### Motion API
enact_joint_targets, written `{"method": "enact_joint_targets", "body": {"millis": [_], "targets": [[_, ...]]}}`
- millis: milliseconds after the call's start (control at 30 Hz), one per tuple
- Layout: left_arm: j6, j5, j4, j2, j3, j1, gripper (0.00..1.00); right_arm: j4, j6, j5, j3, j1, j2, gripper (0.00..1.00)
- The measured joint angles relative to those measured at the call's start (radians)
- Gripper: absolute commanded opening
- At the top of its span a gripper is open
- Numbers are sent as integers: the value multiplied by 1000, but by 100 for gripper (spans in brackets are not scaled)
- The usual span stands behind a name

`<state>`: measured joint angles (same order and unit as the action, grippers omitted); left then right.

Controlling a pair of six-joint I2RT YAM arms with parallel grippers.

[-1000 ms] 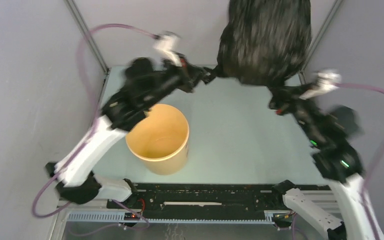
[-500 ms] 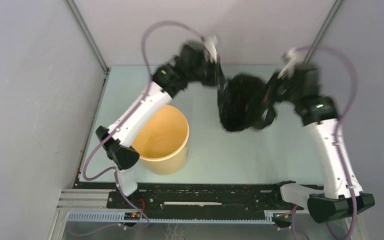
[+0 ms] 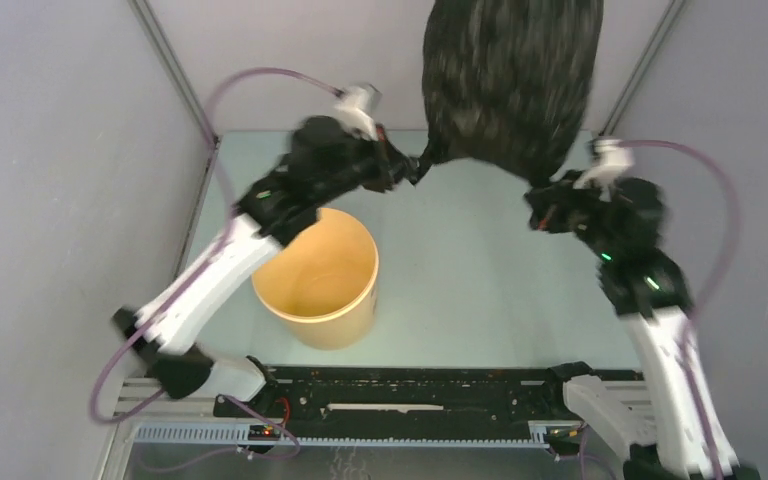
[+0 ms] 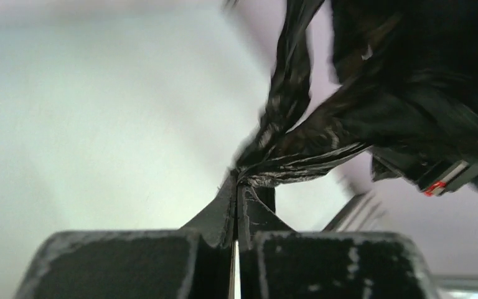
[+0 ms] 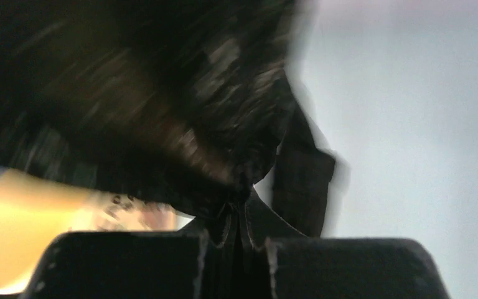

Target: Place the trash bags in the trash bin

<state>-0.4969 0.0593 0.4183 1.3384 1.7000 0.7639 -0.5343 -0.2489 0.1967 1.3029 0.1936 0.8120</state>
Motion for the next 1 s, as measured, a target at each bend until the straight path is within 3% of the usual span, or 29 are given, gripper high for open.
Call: {"method": "enact_joint_targets", "body": {"millis": [167,233,300,367,433,633,733,800,900,1000], "targets": [[8,5,127,251,-254,1,0,-87,-69,87,-391,-32,294,0],[8,34,208,267,-359,26,0,-185,-98,113,-529,-5,317,0],[8,51,202,240,-346,46,0,-286,-117,136,-547,10,264,0],[13,66,228,216,-272,58,0,-332,-124,142,-433,3,209,0],[29,72,266,229,-90,58,0,-341,-122,141,-220,-16,211,0],[53,67,231,347,685,37,0,-343,-91,111,647,-44,410,0],[49,71,134,286,747,34,0,-313,-67,92,826,-23,417,0],[45,50,66,166,596,34,0,-274,-53,72,741,-11,331,0],[31,26,55,27,335,34,0,-188,-49,64,401,-3,117,0],[13,34,92,16,162,10,0,-190,-58,58,84,-11,5,0]]}}
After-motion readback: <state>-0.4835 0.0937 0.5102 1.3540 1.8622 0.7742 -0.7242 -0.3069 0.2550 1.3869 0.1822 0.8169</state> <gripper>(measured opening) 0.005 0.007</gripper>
